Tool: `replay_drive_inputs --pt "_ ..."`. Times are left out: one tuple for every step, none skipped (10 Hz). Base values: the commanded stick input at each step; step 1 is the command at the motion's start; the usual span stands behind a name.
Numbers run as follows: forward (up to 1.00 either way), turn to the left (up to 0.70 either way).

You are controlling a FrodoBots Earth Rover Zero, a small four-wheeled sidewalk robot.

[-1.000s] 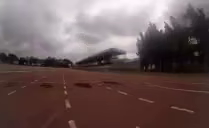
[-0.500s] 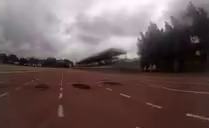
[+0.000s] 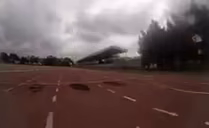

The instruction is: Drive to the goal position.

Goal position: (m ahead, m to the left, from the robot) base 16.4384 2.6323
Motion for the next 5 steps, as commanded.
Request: replay_drive_inputs --pt "0.70 0.00" --pt "0.70 0.00" --pt "0.70 0.00" --pt "0.70 0.00" --pt "0.70 0.00"
